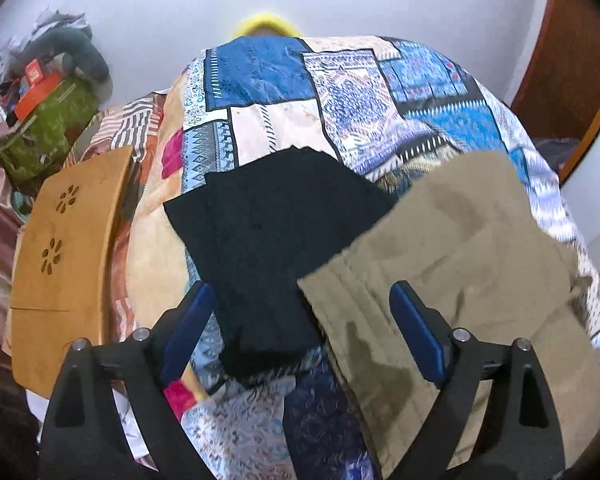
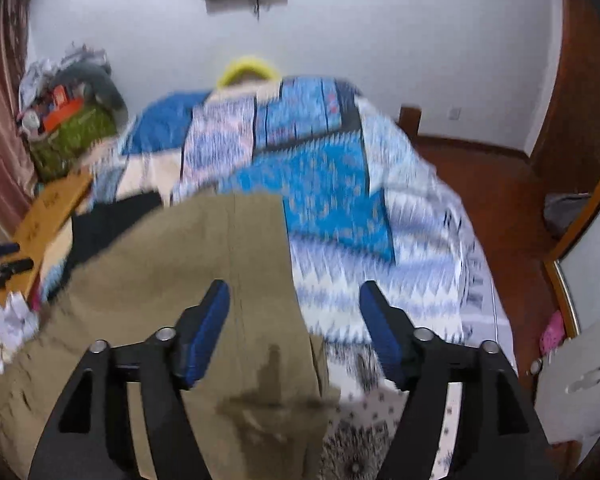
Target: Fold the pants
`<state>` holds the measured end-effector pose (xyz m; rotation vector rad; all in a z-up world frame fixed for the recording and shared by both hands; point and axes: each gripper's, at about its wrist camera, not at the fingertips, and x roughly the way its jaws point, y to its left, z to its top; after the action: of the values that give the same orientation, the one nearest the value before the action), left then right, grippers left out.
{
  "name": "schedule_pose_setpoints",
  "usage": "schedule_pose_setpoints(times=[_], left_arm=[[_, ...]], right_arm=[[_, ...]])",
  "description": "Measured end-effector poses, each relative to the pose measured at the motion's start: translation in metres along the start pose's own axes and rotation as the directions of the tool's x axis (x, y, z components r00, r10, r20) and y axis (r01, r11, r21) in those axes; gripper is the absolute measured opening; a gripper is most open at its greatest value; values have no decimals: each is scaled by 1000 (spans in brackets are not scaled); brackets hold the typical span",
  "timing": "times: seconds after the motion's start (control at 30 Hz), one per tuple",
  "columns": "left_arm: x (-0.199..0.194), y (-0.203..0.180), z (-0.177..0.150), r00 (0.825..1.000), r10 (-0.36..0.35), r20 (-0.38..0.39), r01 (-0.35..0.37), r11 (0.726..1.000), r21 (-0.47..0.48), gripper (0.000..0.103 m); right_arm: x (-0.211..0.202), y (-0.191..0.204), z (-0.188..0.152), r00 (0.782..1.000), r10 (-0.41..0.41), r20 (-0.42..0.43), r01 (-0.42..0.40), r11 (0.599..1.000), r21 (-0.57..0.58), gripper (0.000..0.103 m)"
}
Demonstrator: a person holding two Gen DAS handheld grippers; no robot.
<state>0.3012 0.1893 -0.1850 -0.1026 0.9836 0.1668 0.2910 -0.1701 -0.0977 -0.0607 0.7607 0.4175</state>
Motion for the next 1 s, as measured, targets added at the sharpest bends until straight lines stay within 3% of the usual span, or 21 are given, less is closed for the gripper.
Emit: schedule_pose_setpoints(times=[0.17,0.33,0.47,0.63,0.7,0.8,0.87,0.97,1.0], left_arm=[[37,9,11,998,-22,-62,19,998,-55,92],[80,15,7,987,-75,-143,59,992,-116,92],[109,16,0,966,-175,-191,144,976,-163,92],[136,16,-6,943,-233,-236,183,960,-213,91],[142,17,-7,927,-276,-253,218,947,-234,80],[147,17,-9,896,-360,-259,287,916,-281,62],[145,16,-9,900,-355,-254,283,917,-280,60],[139,13,-9,912,-330,-243,264,926,-269,54],[137,13,-8,918,-317,-237,253,931,-263,51]], right_arm=[[28,1,23,999,27,31,-28,999,28,71],[71,3,34,999,36,-22,-35,999,28,71],[107,5,37,997,39,-72,-39,999,0,71],[149,5,42,993,38,-116,-39,999,-8,71],[162,5,44,989,49,-136,-51,999,-10,70],[182,6,43,981,73,-182,-71,997,14,59],[185,10,38,981,85,-174,-83,996,22,52],[179,17,34,985,77,-154,-78,997,0,33],[179,17,34,985,77,-154,-78,997,-2,21]])
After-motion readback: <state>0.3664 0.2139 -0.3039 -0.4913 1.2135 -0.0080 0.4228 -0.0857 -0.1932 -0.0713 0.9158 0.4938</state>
